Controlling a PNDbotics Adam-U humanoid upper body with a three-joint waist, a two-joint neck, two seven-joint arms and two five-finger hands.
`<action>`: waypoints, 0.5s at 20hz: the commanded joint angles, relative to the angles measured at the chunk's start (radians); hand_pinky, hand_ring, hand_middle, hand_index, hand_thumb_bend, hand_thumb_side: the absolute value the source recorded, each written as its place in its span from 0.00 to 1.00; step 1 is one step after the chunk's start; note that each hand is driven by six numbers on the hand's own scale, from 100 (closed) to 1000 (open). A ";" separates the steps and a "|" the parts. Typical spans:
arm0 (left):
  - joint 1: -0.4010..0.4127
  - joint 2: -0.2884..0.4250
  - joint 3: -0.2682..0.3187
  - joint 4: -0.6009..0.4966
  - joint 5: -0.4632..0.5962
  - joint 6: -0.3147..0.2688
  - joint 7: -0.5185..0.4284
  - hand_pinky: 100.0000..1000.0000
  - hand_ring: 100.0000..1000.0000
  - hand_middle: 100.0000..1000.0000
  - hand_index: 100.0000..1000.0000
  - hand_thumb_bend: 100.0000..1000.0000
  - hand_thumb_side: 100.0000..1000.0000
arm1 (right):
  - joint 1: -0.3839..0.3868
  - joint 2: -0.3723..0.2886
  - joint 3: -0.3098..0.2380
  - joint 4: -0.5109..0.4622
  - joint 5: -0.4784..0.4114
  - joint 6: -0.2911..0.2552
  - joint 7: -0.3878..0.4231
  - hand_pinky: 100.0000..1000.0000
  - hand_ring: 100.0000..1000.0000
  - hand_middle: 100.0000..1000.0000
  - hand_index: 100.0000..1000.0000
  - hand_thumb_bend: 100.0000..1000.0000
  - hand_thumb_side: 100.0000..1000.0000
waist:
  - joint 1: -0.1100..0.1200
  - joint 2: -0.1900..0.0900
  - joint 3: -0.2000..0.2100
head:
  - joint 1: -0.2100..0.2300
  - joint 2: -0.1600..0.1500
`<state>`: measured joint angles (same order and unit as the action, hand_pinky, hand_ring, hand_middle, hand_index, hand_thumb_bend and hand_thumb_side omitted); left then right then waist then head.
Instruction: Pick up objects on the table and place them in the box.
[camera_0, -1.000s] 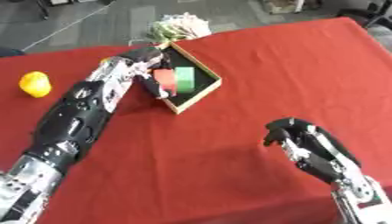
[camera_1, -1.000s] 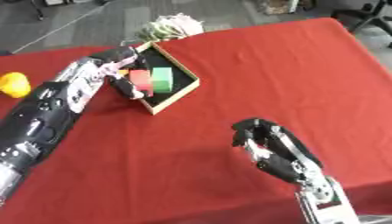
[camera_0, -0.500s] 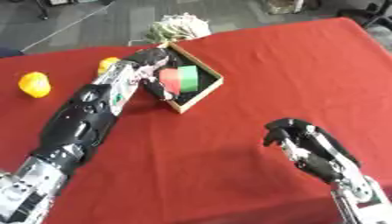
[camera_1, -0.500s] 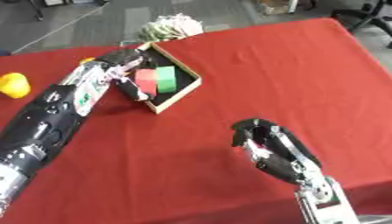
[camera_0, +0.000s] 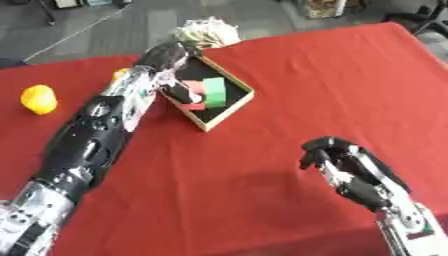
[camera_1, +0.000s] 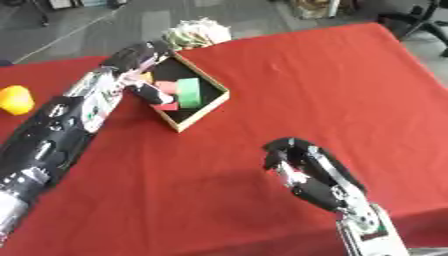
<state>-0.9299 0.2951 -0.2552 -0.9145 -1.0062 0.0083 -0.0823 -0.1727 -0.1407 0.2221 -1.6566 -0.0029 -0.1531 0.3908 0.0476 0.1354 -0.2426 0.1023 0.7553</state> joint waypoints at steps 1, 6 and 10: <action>-0.012 0.059 0.017 -0.038 0.031 0.012 0.038 0.78 0.71 0.74 0.84 0.46 0.14 | -0.008 -0.004 -0.006 -0.010 0.003 -0.001 -0.004 0.70 0.54 0.49 0.69 0.00 0.36 | 0.002 -0.006 0.005 | -0.008 -0.013; -0.001 0.165 0.048 -0.118 0.089 0.045 0.033 0.78 0.70 0.73 0.84 0.46 0.07 | -0.004 -0.011 -0.013 -0.009 0.008 -0.002 -0.011 0.70 0.54 0.49 0.68 0.00 0.36 | 0.006 -0.007 0.021 | -0.020 -0.014; 0.018 0.251 0.097 -0.111 0.105 0.108 0.026 0.78 0.70 0.73 0.84 0.47 0.05 | -0.002 -0.016 -0.016 -0.008 0.010 -0.003 -0.014 0.70 0.54 0.49 0.68 0.00 0.36 | 0.008 -0.007 0.034 | -0.029 -0.018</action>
<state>-0.8972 0.4891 -0.1822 -1.0151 -0.9088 0.0967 -0.0559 -0.1666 -0.1458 0.2149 -1.6561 0.0028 -0.1546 0.3817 0.0476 0.1354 -0.2092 0.0771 0.7521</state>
